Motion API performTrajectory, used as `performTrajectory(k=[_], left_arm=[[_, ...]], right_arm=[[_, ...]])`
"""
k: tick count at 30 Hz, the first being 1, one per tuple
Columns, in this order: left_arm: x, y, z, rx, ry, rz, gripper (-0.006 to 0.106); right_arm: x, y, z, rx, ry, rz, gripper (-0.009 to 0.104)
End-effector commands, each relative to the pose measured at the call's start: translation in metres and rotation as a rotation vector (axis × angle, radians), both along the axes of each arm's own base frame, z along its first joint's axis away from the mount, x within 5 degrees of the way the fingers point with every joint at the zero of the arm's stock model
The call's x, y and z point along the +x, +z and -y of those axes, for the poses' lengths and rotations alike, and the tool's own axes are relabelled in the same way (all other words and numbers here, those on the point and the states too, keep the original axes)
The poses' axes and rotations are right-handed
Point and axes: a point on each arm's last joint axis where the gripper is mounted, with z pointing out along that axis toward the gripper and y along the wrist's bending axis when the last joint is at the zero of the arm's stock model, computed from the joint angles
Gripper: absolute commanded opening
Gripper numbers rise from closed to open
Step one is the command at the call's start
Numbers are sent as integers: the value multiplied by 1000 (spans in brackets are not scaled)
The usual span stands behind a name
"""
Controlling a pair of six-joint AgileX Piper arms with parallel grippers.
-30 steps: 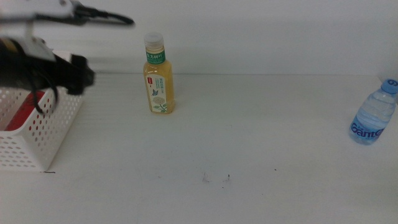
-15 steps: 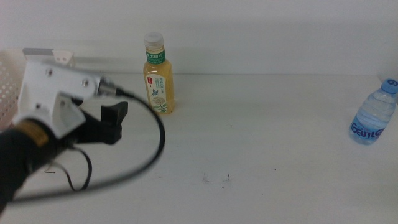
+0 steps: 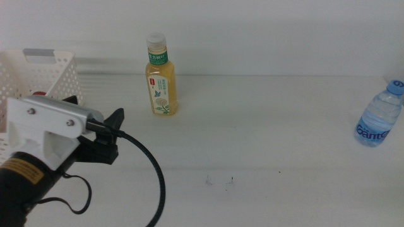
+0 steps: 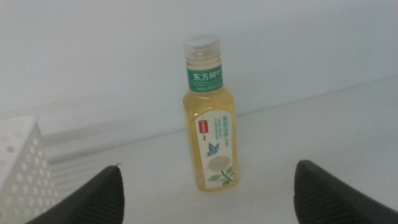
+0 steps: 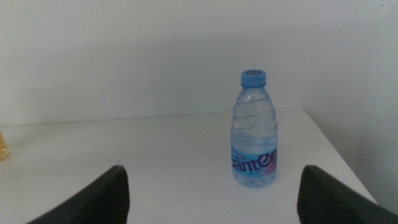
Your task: Use arms to grab the bottles and put them into the dustbin to the left of the table.
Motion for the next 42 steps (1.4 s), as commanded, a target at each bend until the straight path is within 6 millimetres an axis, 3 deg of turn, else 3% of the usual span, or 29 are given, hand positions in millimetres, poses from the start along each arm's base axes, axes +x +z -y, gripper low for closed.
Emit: performTrajectory(k=[1, 7, 11, 14, 28, 42], left_arm=[[3, -6, 3, 14, -18, 2, 94], [18, -19, 7, -151, 17, 14, 94], [27, -26, 14, -147, -32, 93, 94], [44, -42, 19, -129, -12, 17, 94], [126, -60, 45, -118, 26, -22, 94], [171, -83, 49, -128, 25, -29, 94]], right_arm=[[0, 0, 1, -4, -8, 13, 93], [0, 0, 1, -4, -8, 13, 93], [0, 0, 1, -4, -8, 13, 93], [0, 0, 1, -4, -8, 13, 93], [0, 0, 1, -4, -8, 13, 93], [0, 0, 1, -4, -8, 13, 93]])
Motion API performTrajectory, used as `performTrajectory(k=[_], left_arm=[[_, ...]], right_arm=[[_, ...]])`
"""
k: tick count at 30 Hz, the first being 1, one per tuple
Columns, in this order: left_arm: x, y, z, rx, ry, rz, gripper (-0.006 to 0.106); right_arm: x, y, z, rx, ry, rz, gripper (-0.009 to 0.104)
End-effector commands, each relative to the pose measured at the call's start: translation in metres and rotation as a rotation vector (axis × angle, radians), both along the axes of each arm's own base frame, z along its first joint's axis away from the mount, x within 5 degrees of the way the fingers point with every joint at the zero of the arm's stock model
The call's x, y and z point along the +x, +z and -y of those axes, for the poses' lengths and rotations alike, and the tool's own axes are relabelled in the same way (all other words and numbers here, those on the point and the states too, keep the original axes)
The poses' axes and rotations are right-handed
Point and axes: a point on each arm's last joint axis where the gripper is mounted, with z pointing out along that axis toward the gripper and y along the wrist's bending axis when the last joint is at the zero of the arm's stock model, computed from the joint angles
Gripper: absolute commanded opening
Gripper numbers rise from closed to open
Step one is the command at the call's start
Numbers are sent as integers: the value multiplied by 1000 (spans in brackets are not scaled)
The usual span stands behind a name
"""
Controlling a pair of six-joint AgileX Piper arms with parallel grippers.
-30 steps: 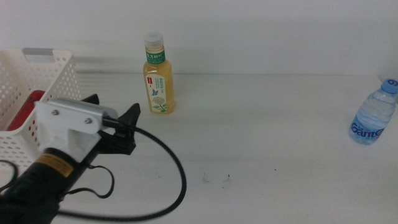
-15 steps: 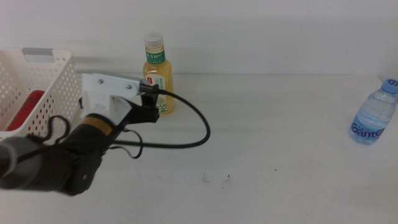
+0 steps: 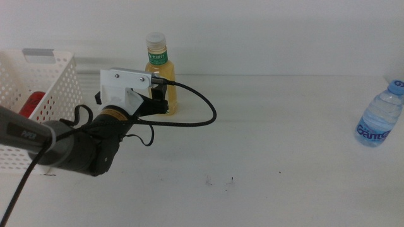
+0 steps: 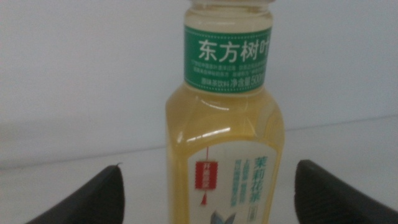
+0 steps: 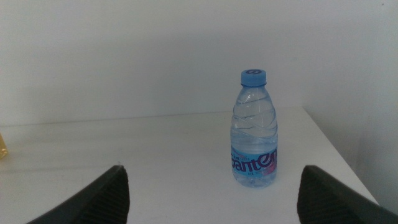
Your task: Use arms to grab the bottles and put them into the dustbin to the left of the table.
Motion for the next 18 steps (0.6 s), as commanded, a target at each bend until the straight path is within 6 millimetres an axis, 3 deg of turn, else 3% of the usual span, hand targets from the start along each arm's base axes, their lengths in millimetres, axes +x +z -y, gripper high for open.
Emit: performTrajectory(k=[1, 18], left_arm=[[6, 0, 2, -1, -20, 13, 94], [35, -21, 13, -17, -33, -7, 94]], right_arm=[[0, 0, 1, -4, -8, 13, 93], [0, 0, 1, -4, -8, 13, 93]])
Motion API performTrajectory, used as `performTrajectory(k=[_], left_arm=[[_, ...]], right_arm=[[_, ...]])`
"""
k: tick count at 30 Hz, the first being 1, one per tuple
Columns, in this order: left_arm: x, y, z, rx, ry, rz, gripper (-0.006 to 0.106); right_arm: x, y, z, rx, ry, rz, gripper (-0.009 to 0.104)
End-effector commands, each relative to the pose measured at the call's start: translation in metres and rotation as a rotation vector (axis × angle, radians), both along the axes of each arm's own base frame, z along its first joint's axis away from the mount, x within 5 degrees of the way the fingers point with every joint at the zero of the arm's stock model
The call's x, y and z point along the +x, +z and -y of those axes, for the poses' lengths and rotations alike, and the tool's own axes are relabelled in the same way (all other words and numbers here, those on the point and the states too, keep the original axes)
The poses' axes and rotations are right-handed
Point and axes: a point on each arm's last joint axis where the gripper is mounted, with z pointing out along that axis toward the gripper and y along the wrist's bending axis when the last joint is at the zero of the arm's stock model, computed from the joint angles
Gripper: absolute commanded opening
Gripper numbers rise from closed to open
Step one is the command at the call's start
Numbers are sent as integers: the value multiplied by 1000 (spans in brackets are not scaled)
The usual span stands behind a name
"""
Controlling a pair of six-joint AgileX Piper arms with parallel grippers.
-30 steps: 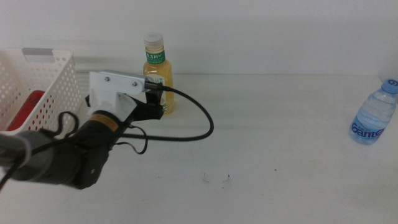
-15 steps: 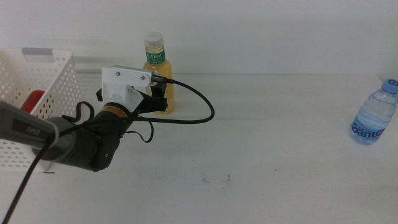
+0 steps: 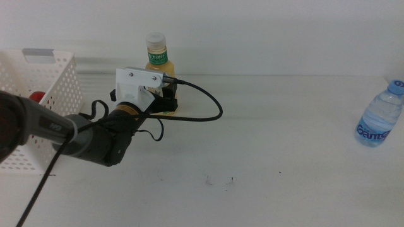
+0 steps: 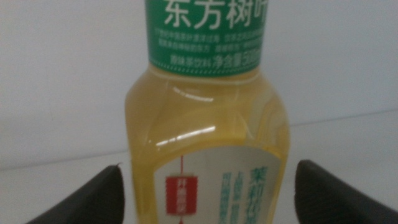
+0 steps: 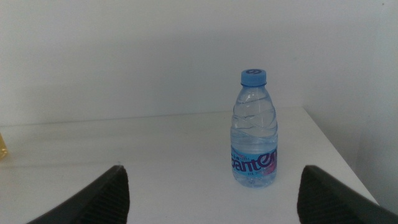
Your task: Use arms to grab the bottles and put them into the dustbin to the left of the table.
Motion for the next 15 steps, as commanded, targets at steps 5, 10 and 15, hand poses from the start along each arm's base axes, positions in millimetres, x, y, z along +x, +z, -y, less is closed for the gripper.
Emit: performTrajectory(k=[5, 10, 15], left_arm=[[18, -9, 1, -24, 36, 10, 94], [31, -16, -1, -26, 45, 22, 94], [44, -21, 0, -18, 42, 16, 94]], right_arm=[[0, 0, 1, -4, -8, 11, 93], [0, 0, 1, -4, -8, 11, 93], [0, 0, 1, -4, -8, 11, 93]])
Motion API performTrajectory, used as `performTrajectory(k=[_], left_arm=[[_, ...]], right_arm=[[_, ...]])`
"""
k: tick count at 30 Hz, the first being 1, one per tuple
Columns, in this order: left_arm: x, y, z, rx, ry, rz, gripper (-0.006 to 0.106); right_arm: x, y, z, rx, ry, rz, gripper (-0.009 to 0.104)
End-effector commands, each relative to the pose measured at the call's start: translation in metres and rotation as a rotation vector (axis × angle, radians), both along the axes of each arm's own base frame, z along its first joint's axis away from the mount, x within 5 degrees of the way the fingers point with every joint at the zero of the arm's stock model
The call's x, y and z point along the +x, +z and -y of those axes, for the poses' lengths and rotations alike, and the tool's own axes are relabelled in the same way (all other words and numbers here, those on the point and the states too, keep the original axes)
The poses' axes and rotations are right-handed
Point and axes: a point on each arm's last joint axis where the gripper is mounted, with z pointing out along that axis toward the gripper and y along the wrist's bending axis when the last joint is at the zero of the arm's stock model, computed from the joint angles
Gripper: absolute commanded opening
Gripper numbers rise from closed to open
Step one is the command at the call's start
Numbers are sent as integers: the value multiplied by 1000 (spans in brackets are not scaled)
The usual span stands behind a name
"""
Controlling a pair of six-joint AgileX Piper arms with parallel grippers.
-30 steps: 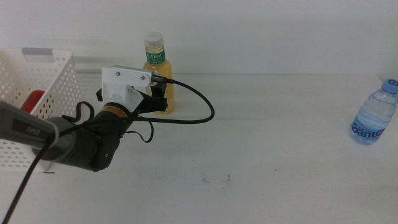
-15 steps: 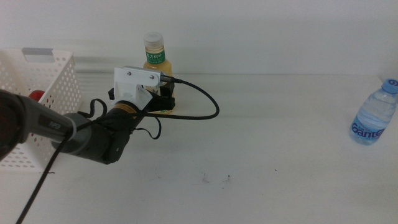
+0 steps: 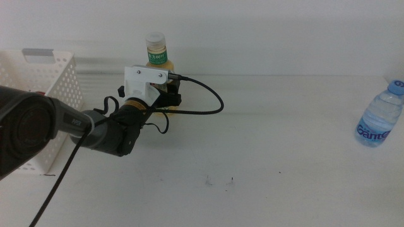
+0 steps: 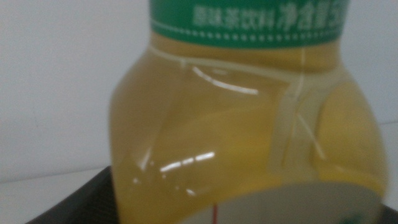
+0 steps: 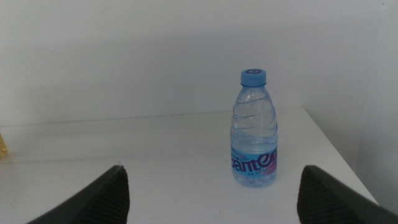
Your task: Use arms to grab the bottles and put them into the dustbin to the left of the table.
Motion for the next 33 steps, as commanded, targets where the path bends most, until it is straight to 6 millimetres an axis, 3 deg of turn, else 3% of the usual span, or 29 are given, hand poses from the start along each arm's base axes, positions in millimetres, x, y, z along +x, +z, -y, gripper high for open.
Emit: performTrajectory(k=[1, 10, 13, 17, 22, 26, 28, 33], left_arm=[[7, -2, -5, -7, 25, -8, 94], [19, -7, -2, -13, 29, -1, 93], [19, -7, -2, -11, 27, -1, 86], [19, -3, -2, 15, 23, 20, 67], [13, 18, -4, 8, 23, 45, 37], [-6, 32, -12, -15, 56, 112, 24], [-22, 40, -18, -46, 80, 168, 23], [-62, 63, -30, -14, 78, 83, 23]], right_arm=[[0, 0, 1, -4, -8, 11, 93], [0, 0, 1, -4, -8, 11, 93], [0, 0, 1, -4, -8, 11, 93], [0, 0, 1, -4, -8, 11, 93], [0, 0, 1, -4, -8, 11, 93], [0, 0, 1, -4, -8, 11, 93], [0, 0, 1, -4, -8, 11, 93], [0, 0, 1, -4, -8, 11, 93]])
